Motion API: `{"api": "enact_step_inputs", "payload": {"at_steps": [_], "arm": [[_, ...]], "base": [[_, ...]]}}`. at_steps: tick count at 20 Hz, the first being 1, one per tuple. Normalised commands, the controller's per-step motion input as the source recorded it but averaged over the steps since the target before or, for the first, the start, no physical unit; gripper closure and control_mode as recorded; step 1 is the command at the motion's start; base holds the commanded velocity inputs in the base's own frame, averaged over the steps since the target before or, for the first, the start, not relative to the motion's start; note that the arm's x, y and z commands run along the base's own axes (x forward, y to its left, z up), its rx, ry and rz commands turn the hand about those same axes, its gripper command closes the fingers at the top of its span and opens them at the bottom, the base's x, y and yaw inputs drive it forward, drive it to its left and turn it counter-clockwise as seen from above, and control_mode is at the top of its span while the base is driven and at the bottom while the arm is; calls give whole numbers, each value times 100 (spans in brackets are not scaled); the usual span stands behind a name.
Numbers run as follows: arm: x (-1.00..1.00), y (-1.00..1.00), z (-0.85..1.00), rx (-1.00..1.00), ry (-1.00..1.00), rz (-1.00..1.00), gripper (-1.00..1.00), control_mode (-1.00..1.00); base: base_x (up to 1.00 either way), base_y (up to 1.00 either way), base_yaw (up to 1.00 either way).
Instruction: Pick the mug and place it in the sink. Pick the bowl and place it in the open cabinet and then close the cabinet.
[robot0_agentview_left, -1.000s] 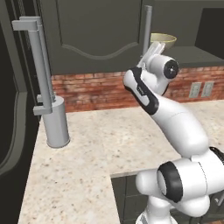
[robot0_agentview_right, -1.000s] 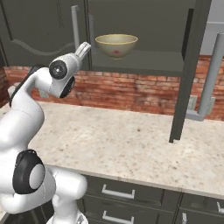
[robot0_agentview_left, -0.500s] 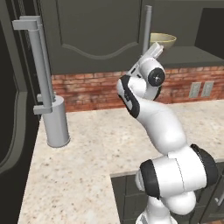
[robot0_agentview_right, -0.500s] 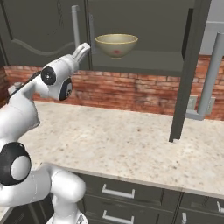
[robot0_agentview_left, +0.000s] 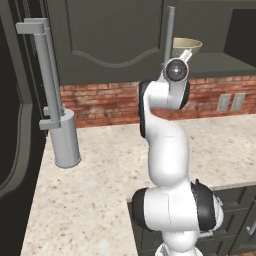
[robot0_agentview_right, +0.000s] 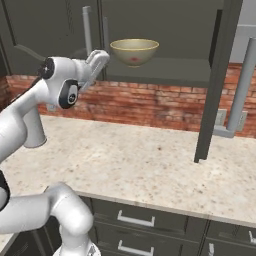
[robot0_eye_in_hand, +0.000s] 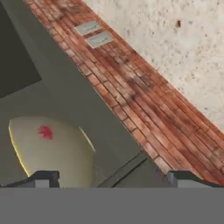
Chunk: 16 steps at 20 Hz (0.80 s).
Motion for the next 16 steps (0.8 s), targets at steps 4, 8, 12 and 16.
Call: {"api": "enact_step_inputs", "payload": {"at_steps": [4, 8, 12, 16], "arm": [[-33, -77, 0, 19, 86, -27, -100, -100], [-59, -72, 0, 23, 72, -21, -100, -100], [-100, -24, 22, 22, 41, -17, -100, -100], [-100, -13, 26, 17, 18, -13, -100, -100]], "base": [[0, 0, 0], [0, 0, 0], [0, 0, 0], [0, 0, 0]]}}
